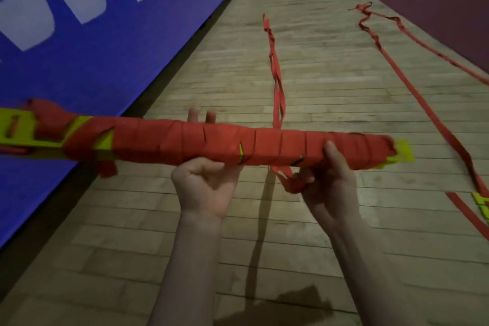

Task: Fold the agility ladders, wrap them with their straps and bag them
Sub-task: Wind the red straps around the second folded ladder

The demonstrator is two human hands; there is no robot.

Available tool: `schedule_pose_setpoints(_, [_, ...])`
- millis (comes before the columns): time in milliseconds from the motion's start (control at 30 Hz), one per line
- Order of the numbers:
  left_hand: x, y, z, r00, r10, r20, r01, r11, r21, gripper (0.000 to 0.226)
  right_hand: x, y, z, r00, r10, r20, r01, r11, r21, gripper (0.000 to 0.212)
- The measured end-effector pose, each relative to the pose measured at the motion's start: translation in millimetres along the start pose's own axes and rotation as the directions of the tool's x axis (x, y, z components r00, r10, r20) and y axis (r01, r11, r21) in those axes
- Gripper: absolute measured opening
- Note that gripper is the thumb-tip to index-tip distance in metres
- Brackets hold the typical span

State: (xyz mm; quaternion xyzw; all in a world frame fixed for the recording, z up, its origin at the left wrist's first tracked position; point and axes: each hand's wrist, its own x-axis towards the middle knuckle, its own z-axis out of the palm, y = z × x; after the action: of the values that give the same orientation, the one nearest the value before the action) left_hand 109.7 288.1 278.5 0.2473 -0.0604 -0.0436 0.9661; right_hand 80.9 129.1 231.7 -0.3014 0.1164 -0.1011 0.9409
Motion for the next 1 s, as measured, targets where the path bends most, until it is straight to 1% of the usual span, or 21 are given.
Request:
schedule_pose_setpoints(67, [1,1,16,0.959,-0.034,-0.281,0.017,0.998,-0.062,0.045,2,-4,-8,0.981,-0.115,0.155,0.133,0.985,-0.11,0.027])
schedule_pose_setpoints(133, [5,-1,23,0.884,-0.083,-0.46,0.069,0.996,-0.047,0.015,5,-12,-17,0.949,-0.158,0.274,0.231,0.938,-0.258,0.039])
schedule_pose_setpoints(200, [8,-6,16,0.823,-0.137,-0.552,0.108,0.991,-0.085,0.015,7,-21,-24,0.949,-0.16,0.272,0.262,0.88,-0.396,0.05])
schedule_pose_setpoints(233, [10,-9,11,0.813,-0.156,-0.561,0.104,0.987,-0.124,0.015,6,-26,-23,0.964,-0.166,0.207,0.247,0.849,-0.467,0.052])
schedule_pose_setpoints(267, [10,-14,7,0.824,-0.157,-0.545,0.085,0.984,-0.156,0.01,4,-28,-21,0.978,-0.173,0.114,0.207,0.807,-0.554,0.055])
schedule_pose_setpoints(333, [9,-26,1,0.861,-0.091,-0.501,0.008,0.986,-0.165,0.007,1,-24,-12,0.988,-0.146,-0.044,0.076,0.722,-0.688,0.063])
schedule_pose_setpoints(367, [9,-32,-2,0.879,-0.058,-0.474,-0.024,0.986,-0.164,0.006,-3,-20,-6,0.992,-0.092,-0.085,0.005,0.707,-0.707,0.068])
schedule_pose_setpoints(400, [8,-35,-3,0.895,-0.035,-0.445,-0.04,0.987,-0.158,0.009,-6,-15,0,0.994,-0.013,-0.109,-0.064,0.734,-0.676,0.073])
schedule_pose_setpoints(433, [7,-39,-5,0.918,-0.017,-0.395,-0.044,0.989,-0.144,0.019,-6,-12,5,0.988,0.08,-0.134,-0.144,0.79,-0.596,0.074])
schedule_pose_setpoints(500, [5,-39,-9,0.977,0.012,-0.213,-0.024,0.998,-0.054,0.042,-4,-11,13,0.954,0.242,-0.178,-0.291,0.889,-0.352,0.062])
schedule_pose_setpoints(567, [5,-36,-12,1.0,-0.006,0.001,0.006,1.0,0.019,0.058,0,-12,10,0.95,0.254,-0.18,-0.289,0.935,-0.204,0.049])
schedule_pose_setpoints(600, [6,-34,-13,0.998,-0.016,0.059,0.014,0.999,0.031,0.065,0,-11,7,0.963,0.212,-0.164,-0.241,0.954,-0.18,0.046])
schedule_pose_setpoints(633, [5,-32,-11,0.997,-0.031,0.071,0.03,0.999,0.025,0.072,-1,-10,4,0.981,0.143,-0.133,-0.165,0.971,-0.172,0.043])
schedule_pose_setpoints(667, [4,-30,-5,0.998,-0.054,0.033,0.054,0.998,0.019,0.077,0,-8,1,0.995,0.059,-0.079,-0.07,0.985,-0.156,0.043])
schedule_pose_setpoints(733, [3,-25,14,0.981,-0.088,-0.172,0.094,0.995,0.026,0.072,2,-8,-4,0.993,-0.091,0.073,0.1,0.985,-0.14,0.052])
schedule_pose_setpoints(800, [5,-21,31,0.886,-0.132,-0.445,0.148,0.989,0.0,0.051,4,-11,-8,0.963,-0.173,0.207,0.22,0.947,-0.235,0.066])
schedule_pose_setpoints(833, [8,-20,33,0.832,-0.167,-0.529,0.166,0.985,-0.049,0.039,4,-13,-10,0.95,-0.191,0.248,0.265,0.912,-0.313,0.067])
schedule_pose_setpoints(867, [9,-21,32,0.799,-0.19,-0.57,0.168,0.982,-0.091,0.031,3,-16,-12,0.946,-0.198,0.258,0.291,0.868,-0.401,0.066])
schedule_pose_setpoints(900, [10,-21,28,0.791,-0.19,-0.582,0.151,0.982,-0.116,0.026,2,-19,-13,0.951,-0.197,0.239,0.293,0.821,-0.489,0.062])
schedule_pose_setpoints(933, [10,-22,23,0.808,-0.168,-0.564,0.116,0.985,-0.127,0.026,-1,-23,-12,0.96,-0.206,0.191,0.28,0.772,-0.57,0.061])
schedule_pose_setpoints(1000, [9,-25,10,0.881,-0.073,-0.467,0.003,0.989,-0.149,0.036,-4,-28,-8,0.972,-0.218,0.083,0.213,0.686,-0.696,0.054])
